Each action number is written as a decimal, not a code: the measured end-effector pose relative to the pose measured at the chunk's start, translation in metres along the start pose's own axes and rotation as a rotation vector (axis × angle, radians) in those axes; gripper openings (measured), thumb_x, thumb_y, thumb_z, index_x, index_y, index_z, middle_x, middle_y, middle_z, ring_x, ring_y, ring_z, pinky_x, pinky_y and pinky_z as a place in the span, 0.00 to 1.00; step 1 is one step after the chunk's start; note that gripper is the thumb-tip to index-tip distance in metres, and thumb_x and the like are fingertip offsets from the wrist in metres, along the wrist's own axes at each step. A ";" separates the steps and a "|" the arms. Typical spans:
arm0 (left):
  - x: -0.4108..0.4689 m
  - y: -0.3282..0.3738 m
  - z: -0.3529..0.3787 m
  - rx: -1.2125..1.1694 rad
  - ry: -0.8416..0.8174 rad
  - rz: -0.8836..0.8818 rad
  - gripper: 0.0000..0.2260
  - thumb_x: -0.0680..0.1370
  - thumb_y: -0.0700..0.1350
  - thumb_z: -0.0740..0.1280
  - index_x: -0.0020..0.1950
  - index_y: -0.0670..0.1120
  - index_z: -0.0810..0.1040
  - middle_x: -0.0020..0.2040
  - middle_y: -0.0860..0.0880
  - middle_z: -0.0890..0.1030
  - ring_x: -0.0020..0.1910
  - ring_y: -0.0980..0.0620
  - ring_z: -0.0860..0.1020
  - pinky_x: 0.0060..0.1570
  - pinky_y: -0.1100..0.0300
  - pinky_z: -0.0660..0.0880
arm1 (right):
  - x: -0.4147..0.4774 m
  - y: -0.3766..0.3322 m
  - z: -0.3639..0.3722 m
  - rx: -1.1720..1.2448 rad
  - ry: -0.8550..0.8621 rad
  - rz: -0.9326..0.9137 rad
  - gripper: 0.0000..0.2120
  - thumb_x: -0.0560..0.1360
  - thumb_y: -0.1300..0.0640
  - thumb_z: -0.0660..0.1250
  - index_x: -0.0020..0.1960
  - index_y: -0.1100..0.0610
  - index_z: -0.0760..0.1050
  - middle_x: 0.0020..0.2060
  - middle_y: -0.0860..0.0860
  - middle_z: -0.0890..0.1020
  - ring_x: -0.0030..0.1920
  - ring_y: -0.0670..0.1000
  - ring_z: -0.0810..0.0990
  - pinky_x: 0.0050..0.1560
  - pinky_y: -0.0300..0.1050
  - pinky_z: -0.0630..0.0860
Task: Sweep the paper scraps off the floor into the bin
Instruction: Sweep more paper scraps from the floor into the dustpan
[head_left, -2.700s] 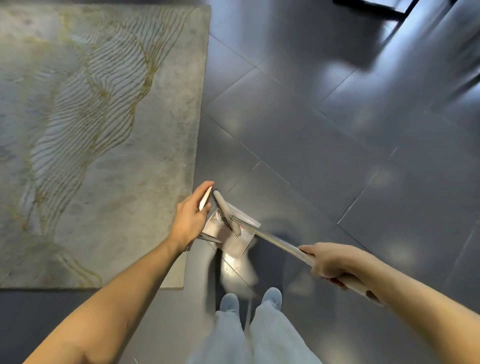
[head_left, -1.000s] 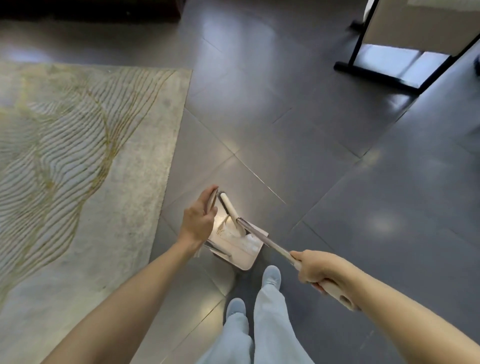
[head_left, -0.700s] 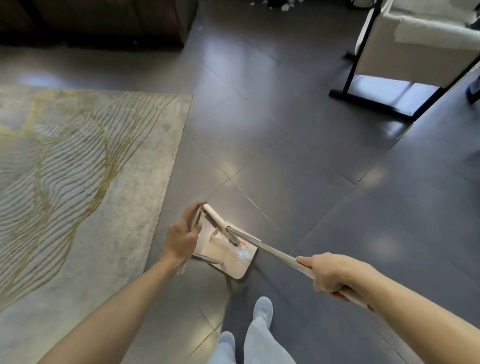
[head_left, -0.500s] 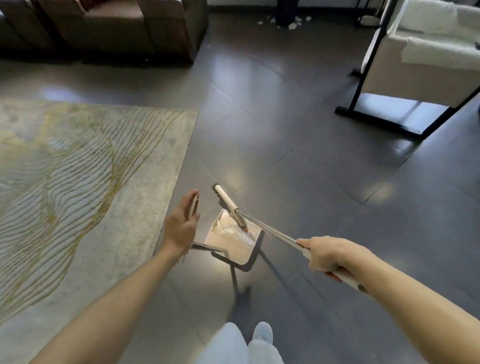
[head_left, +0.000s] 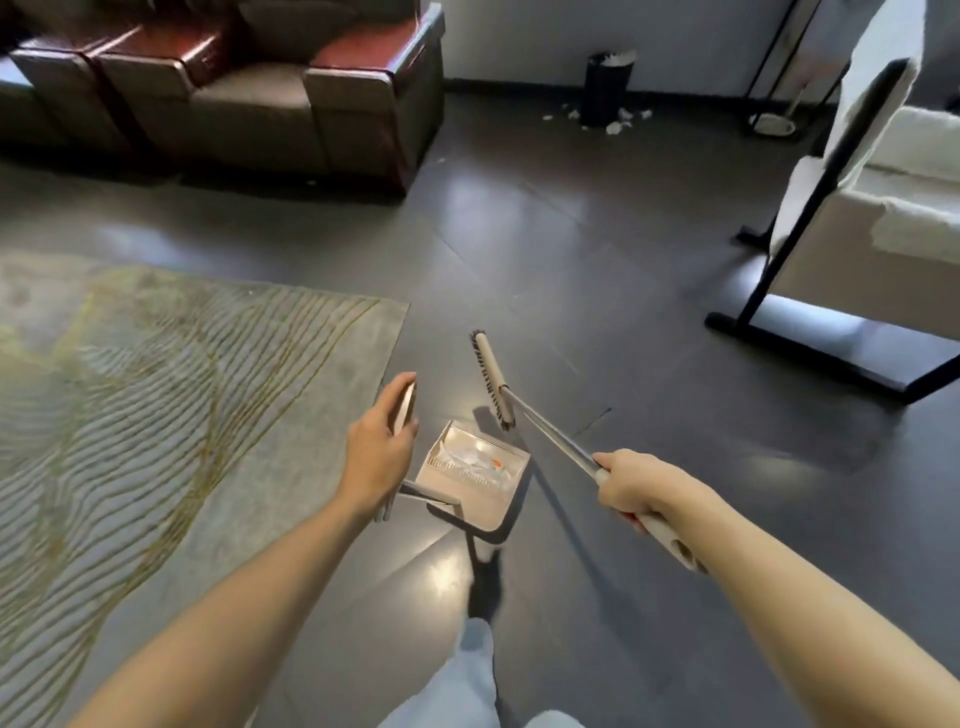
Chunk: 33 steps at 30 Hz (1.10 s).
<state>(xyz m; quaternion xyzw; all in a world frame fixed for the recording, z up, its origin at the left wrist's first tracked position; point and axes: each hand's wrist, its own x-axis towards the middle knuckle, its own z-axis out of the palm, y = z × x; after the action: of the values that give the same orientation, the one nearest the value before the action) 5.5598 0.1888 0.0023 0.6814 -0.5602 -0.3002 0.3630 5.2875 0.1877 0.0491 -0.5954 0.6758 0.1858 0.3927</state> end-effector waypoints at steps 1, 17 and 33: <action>0.025 0.003 0.001 0.001 -0.002 0.004 0.24 0.78 0.38 0.65 0.70 0.59 0.68 0.60 0.51 0.76 0.52 0.46 0.78 0.51 0.46 0.79 | 0.016 -0.006 -0.019 -0.008 -0.012 0.002 0.26 0.77 0.64 0.55 0.75 0.53 0.61 0.36 0.51 0.73 0.32 0.49 0.73 0.27 0.39 0.72; 0.440 0.074 0.086 -0.007 0.021 -0.020 0.23 0.78 0.36 0.64 0.72 0.50 0.68 0.64 0.54 0.74 0.61 0.57 0.72 0.57 0.65 0.69 | 0.318 -0.072 -0.340 -0.138 -0.003 -0.001 0.24 0.77 0.64 0.55 0.72 0.51 0.66 0.36 0.52 0.76 0.31 0.50 0.77 0.25 0.37 0.71; 0.849 0.104 0.114 -0.016 0.076 -0.024 0.22 0.79 0.39 0.64 0.72 0.51 0.67 0.66 0.49 0.75 0.62 0.49 0.74 0.62 0.56 0.71 | 0.599 -0.216 -0.652 -0.066 0.011 -0.027 0.26 0.74 0.65 0.54 0.70 0.51 0.69 0.36 0.53 0.75 0.29 0.50 0.73 0.25 0.40 0.73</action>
<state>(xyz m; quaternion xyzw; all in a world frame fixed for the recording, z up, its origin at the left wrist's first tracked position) 5.5733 -0.6733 0.0230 0.6963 -0.5351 -0.2828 0.3858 5.3016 -0.7233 0.0511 -0.6183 0.6632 0.1994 0.3716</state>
